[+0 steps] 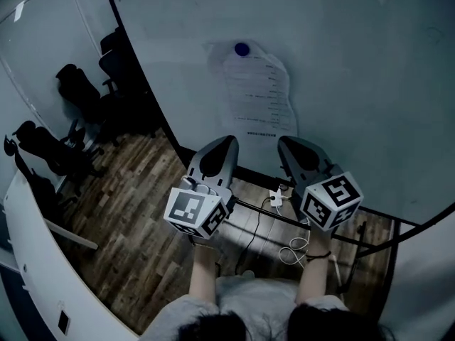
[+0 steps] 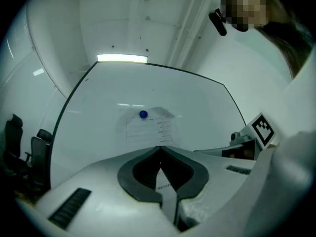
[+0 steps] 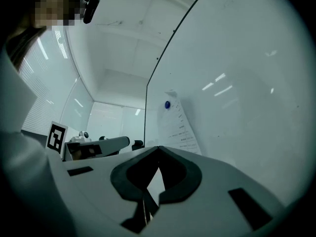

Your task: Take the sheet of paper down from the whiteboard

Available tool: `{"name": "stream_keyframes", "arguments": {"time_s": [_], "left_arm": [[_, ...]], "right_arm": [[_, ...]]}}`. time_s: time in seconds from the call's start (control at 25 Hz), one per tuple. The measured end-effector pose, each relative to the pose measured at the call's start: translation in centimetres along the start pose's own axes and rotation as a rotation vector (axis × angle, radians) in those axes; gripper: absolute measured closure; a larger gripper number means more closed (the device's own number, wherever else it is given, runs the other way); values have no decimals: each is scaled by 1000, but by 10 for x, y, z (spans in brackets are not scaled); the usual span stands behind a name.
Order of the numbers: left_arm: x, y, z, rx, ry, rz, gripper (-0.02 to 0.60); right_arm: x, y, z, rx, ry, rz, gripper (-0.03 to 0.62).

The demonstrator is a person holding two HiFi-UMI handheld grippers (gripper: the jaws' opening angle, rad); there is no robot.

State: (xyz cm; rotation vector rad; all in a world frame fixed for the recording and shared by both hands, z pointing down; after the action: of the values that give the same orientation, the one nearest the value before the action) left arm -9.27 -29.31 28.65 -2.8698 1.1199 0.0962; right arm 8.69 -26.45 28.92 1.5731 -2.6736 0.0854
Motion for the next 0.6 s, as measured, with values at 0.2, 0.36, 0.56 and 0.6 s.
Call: {"name": "stream_keyframes", "arguments": {"time_s": [0.2, 0.36, 0.56, 0.6], "left_arm": [[15, 14, 11, 43, -11, -41, 577], [19, 26, 19, 33, -29, -56, 577], [32, 40, 31, 81, -8, -27, 575], [36, 41, 35, 93, -6, -19, 575]], "right_arm": [[6, -4, 7, -11, -19, -80, 592], [6, -2, 8, -7, -39, -132, 592], [7, 1, 17, -44, -43, -163, 592], [7, 1, 20, -53, -47, -173, 592]]}}
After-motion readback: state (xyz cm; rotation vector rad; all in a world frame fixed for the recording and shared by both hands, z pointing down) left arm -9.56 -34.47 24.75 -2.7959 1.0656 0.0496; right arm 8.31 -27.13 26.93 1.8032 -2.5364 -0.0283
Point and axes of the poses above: the fingertips, and each gripper's own axes: x forward along the fingers, y to its left, z out of its top, the point moved 7 cm from there along -x, backward along the fingers, and after that the axes turned 11 degrees about y, right-handed, at the moved point
